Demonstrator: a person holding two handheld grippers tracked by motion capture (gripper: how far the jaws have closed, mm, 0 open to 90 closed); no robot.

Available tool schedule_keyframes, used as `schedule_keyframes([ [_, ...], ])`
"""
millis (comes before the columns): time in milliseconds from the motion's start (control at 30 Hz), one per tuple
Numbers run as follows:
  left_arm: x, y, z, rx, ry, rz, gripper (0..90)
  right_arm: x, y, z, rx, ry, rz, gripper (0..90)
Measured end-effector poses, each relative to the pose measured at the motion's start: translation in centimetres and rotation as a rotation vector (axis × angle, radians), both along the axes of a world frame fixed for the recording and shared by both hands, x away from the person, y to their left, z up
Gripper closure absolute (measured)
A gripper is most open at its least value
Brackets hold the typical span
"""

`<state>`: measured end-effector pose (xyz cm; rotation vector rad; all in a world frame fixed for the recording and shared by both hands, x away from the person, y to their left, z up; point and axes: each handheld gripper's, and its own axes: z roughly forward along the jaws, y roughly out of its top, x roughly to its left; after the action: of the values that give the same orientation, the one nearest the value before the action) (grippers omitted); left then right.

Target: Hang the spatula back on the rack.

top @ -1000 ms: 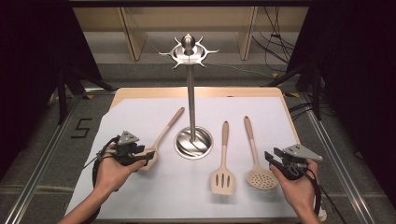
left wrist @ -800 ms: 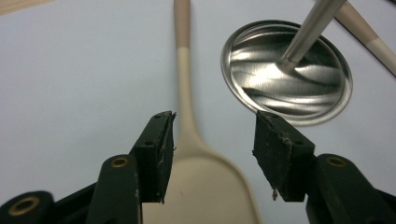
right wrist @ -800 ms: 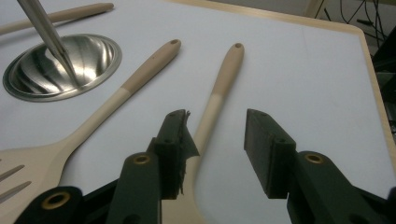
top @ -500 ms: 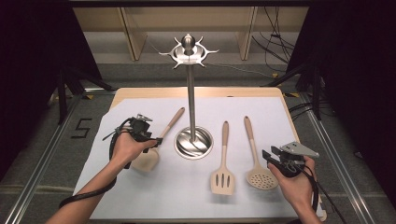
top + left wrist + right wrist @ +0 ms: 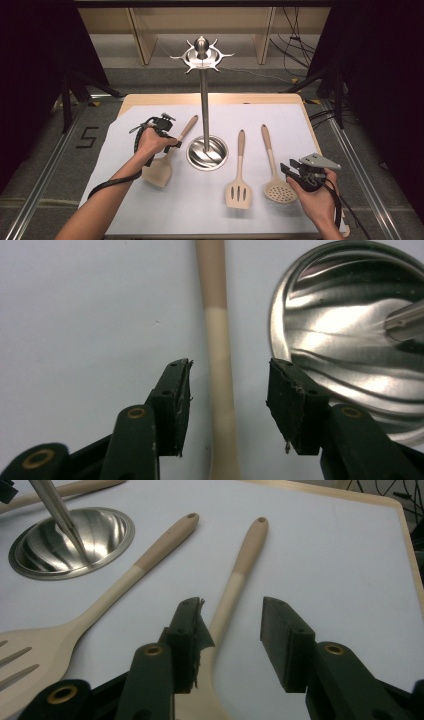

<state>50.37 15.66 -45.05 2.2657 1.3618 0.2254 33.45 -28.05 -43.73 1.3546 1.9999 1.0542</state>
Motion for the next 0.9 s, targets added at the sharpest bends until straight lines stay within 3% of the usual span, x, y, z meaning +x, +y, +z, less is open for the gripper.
schedule_keyframes([
  [33,0.2,0.0,-0.3,0.001,0.000,0.009,52.7,-0.3,0.2,0.0,0.018,0.026,-0.022,60.4],
  [100,0.3,-0.3,-0.7,-0.020,0.024,0.052,54.5,-0.2,0.1,0.0,0.009,0.018,-0.011,60.4],
  [233,0.6,-0.3,-0.9,0.010,0.052,0.050,58.0,-0.2,-0.1,-0.1,0.008,0.014,-0.016,60.4],
  [267,0.7,-0.3,-1.0,0.009,0.071,0.057,58.7,-0.4,0.1,-0.1,0.022,0.036,-0.030,60.4],
  [333,1.1,-0.1,-1.1,0.039,0.062,0.010,59.0,-0.4,0.1,-0.1,0.017,0.041,-0.024,60.4],
  [367,0.9,-0.3,-1.1,0.021,0.094,0.041,59.3,-0.4,0.1,-0.1,0.016,0.041,-0.025,60.4],
  [400,0.9,-0.4,-1.2,0.019,0.098,0.055,60.8,-0.4,0.1,-0.1,0.017,0.040,-0.028,60.4],
  [433,1.1,-0.3,-1.2,0.045,0.105,0.029,60.8,-0.4,0.1,-0.1,0.017,0.040,-0.028,60.4],
  [500,1.1,-0.5,-1.4,0.047,0.127,0.042,63.1,-0.3,0.1,-0.2,0.013,0.029,-0.026,60.5],
  [633,1.3,-0.8,-1.3,0.052,0.134,0.061,68.3,-0.3,0.1,-0.2,0.013,0.030,-0.025,60.6],
  [700,1.3,-1.0,-1.3,0.082,0.128,0.053,70.0,-0.3,0.1,-0.2,0.014,0.031,-0.025,60.6],
  [800,1.4,-1.5,-1.2,0.109,0.152,0.070,77.1,-0.3,0.1,-0.2,0.015,0.034,-0.025,60.7],
  [867,1.5,-1.6,-1.4,0.127,0.115,0.050,77.8,-0.4,0.1,-0.2,0.023,0.041,-0.030,60.7],
  [900,1.5,-1.6,-1.4,0.126,0.117,0.044,78.0,-0.3,0.0,-0.2,0.005,0.020,-0.017,60.7],
])
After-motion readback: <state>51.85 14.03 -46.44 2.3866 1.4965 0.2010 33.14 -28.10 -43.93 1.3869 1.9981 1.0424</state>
